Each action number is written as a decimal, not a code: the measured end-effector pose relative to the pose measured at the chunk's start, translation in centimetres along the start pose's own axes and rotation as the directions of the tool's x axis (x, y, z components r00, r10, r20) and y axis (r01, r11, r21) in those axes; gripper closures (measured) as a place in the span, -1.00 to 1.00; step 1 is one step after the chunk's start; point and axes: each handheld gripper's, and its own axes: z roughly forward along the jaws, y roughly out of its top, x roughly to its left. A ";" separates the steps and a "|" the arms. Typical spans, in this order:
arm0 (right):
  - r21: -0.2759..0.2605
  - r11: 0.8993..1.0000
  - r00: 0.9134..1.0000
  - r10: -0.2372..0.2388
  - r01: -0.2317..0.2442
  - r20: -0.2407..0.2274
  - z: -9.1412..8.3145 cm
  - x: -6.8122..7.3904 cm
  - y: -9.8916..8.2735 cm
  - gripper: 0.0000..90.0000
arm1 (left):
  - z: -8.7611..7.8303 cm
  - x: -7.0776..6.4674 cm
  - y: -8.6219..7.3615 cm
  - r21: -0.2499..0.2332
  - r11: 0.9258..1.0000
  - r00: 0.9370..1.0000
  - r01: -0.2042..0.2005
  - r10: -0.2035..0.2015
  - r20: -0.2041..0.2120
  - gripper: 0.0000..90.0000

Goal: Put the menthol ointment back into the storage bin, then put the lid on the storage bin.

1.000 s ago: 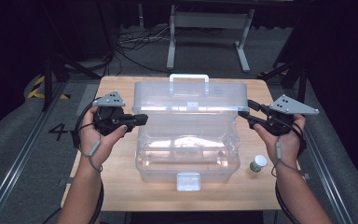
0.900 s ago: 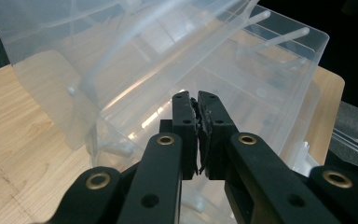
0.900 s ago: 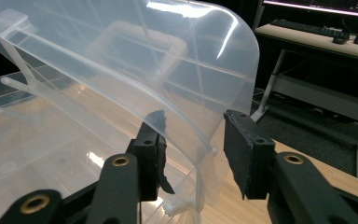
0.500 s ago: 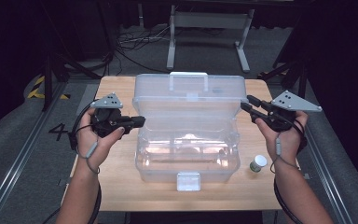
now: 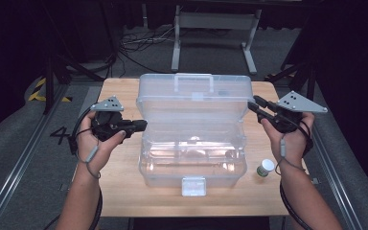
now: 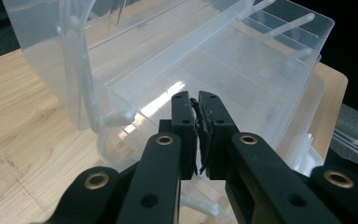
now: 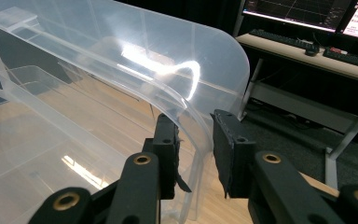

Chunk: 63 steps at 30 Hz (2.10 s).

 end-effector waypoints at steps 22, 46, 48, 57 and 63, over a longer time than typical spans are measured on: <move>0.041 0.999 0.999 -0.027 0.026 0.032 1.5 -0.8 1.2 0.73 | -1.0 0.5 -0.9 0.001 1.000 1.000 0.026 -0.026 -0.011 0.89; 0.029 1.000 0.997 -0.003 0.001 0.073 2.9 -1.4 1.4 0.79 | -1.3 0.9 -1.6 0.004 0.999 0.999 0.044 -0.044 -0.025 0.88; 0.029 1.000 0.997 -0.003 0.000 0.074 2.9 -1.4 1.4 0.79 | -1.4 0.9 -1.6 0.003 0.999 0.999 0.046 -0.046 -0.028 0.88; 0.024 1.000 0.995 0.009 -0.012 0.102 3.6 -1.5 1.4 0.82 | -1.6 1.0 -1.8 0.003 0.999 0.998 0.050 -0.050 -0.031 0.87; 0.022 1.000 0.994 0.019 -0.021 0.111 4.0 -1.7 1.4 0.83 | -1.6 1.1 -1.9 0.002 0.998 0.998 0.055 -0.055 -0.032 0.87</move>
